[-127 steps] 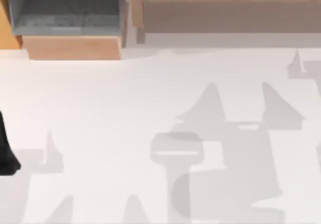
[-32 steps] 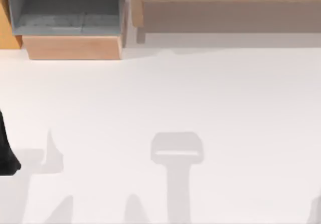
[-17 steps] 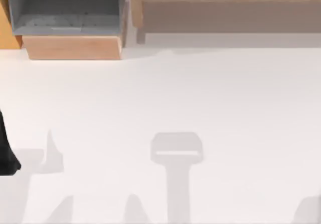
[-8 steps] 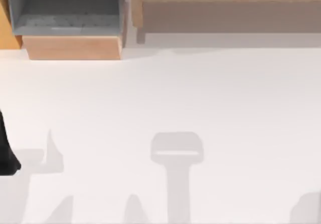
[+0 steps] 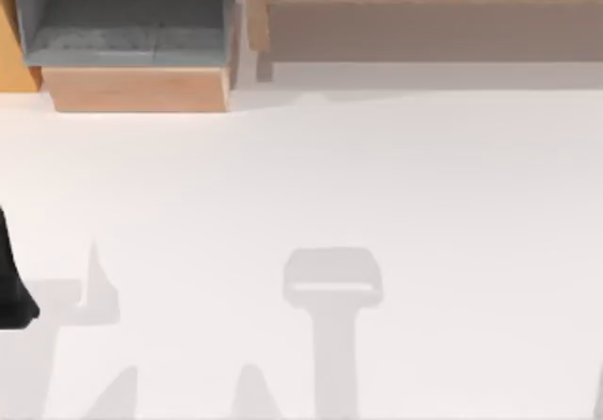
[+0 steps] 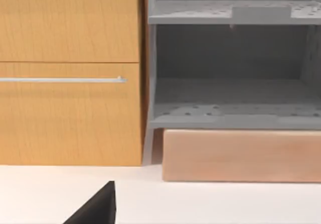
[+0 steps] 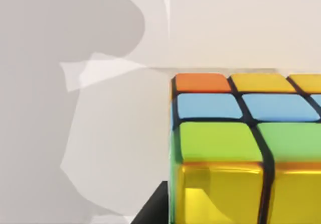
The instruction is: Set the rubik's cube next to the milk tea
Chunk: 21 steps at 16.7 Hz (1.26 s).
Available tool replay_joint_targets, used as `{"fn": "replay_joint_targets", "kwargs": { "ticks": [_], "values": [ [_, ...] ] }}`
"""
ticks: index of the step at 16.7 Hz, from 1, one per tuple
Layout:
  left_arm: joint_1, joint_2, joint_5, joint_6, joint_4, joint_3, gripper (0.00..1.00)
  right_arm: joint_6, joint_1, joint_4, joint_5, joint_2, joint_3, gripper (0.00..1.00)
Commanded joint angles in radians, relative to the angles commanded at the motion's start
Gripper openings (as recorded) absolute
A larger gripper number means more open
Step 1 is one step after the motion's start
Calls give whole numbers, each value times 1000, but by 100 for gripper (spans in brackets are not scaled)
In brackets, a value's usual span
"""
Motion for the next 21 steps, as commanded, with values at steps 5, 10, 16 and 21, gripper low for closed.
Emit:
{"fn": "replay_joint_targets", "kwargs": {
  "ticks": [5, 10, 16, 21],
  "values": [
    [0, 0, 0, 0, 0, 0, 100, 0, 0, 0, 0, 0, 0, 23],
    [0, 0, 0, 0, 0, 0, 100, 0, 0, 0, 0, 0, 0, 60],
    [0, 0, 0, 0, 0, 0, 100, 0, 0, 0, 0, 0, 0, 100],
    [0, 0, 0, 0, 0, 0, 100, 0, 0, 0, 0, 0, 0, 100]
  ]
}}
